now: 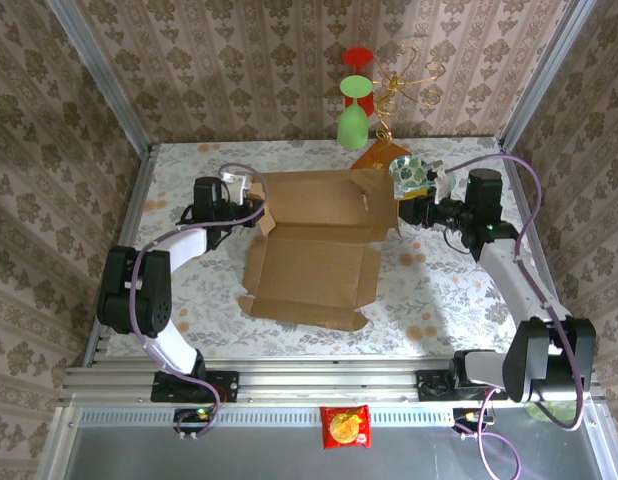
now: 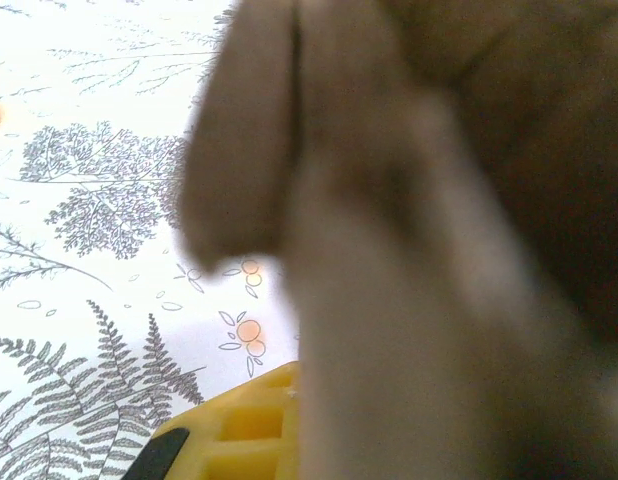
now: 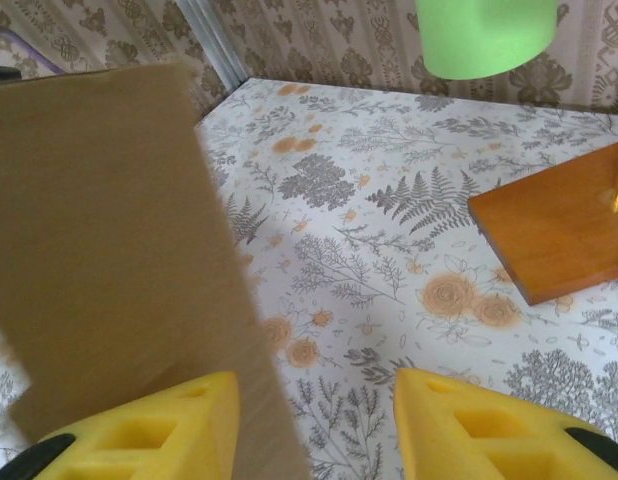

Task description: Fold the paper box

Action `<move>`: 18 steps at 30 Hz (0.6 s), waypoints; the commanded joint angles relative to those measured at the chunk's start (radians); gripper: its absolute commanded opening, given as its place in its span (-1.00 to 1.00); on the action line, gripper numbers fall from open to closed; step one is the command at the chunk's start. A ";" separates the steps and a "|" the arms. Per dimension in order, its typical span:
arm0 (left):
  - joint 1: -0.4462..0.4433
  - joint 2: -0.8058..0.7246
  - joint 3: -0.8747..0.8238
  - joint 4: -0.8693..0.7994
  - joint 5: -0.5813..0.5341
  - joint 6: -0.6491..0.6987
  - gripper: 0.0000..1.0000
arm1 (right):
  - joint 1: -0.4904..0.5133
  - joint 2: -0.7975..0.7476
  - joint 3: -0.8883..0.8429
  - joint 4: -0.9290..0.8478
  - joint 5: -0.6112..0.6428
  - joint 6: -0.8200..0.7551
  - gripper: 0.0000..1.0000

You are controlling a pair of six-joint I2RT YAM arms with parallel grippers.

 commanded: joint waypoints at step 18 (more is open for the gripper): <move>0.046 0.083 0.116 -0.077 0.135 0.037 -1.00 | 0.102 0.067 0.095 -0.082 -0.138 -0.088 -0.17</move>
